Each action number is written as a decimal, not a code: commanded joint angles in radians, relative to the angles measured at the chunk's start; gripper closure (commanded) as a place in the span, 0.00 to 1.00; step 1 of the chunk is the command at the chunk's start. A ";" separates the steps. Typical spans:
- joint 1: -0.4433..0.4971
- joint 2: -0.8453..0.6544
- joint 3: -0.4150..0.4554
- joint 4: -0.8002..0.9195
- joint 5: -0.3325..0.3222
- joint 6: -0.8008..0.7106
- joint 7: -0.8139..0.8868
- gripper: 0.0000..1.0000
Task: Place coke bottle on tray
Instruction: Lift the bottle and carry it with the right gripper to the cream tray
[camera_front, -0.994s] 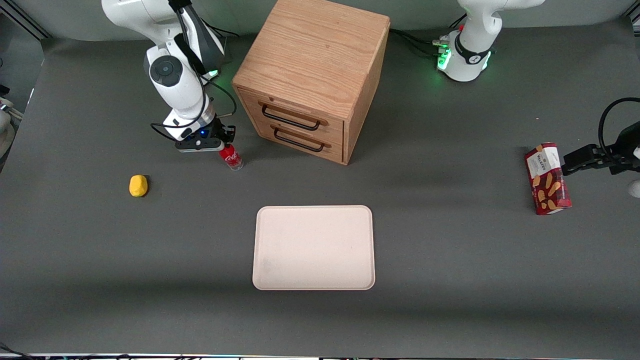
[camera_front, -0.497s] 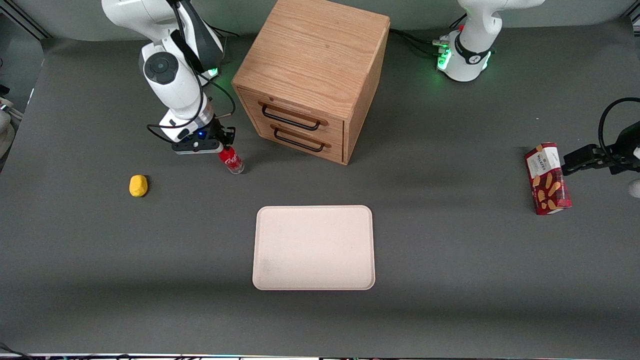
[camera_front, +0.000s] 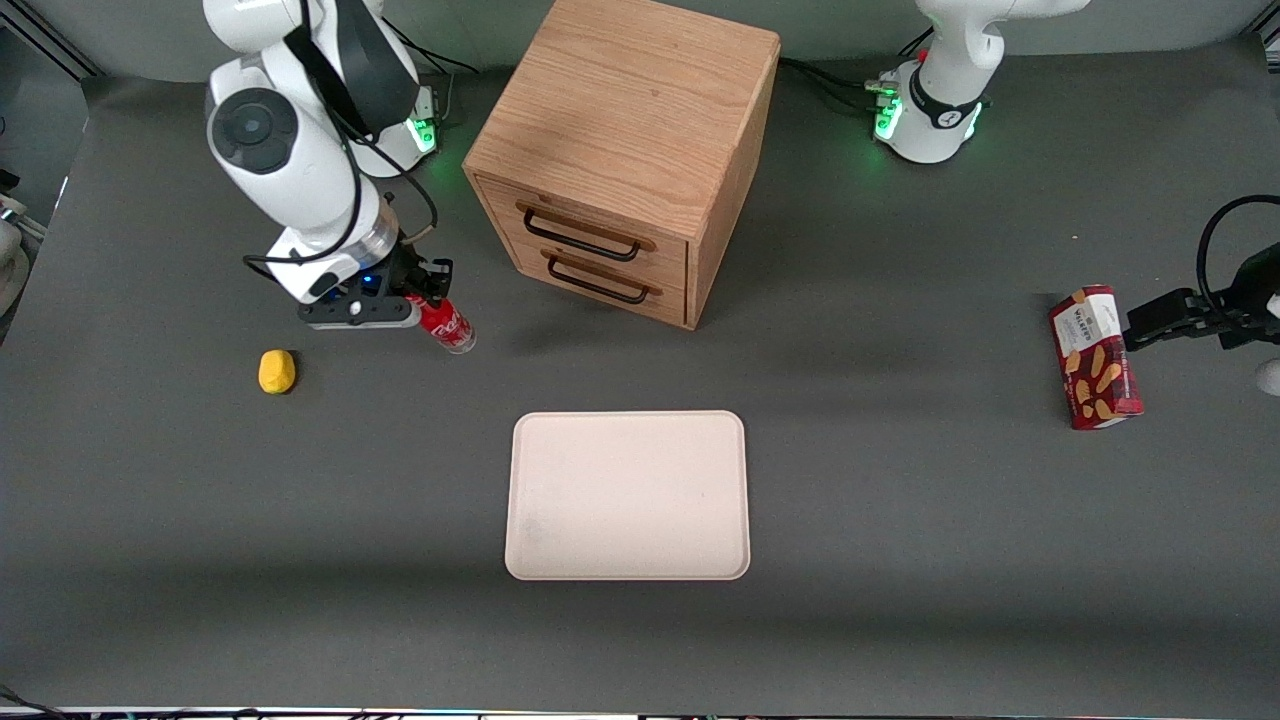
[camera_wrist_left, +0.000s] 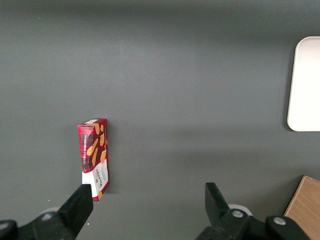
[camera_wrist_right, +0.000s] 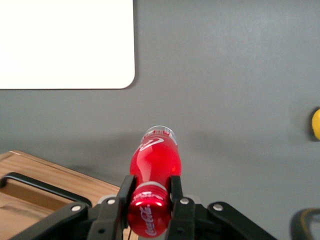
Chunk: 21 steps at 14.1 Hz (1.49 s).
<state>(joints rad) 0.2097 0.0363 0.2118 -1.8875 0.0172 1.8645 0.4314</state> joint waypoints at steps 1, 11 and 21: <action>-0.007 0.166 0.000 0.324 -0.075 -0.178 -0.051 1.00; 0.002 0.545 0.027 0.933 -0.140 -0.268 -0.111 1.00; 0.031 0.764 0.026 0.930 -0.161 0.112 -0.112 1.00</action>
<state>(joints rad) 0.2215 0.7415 0.2340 -1.0130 -0.1187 1.9338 0.3309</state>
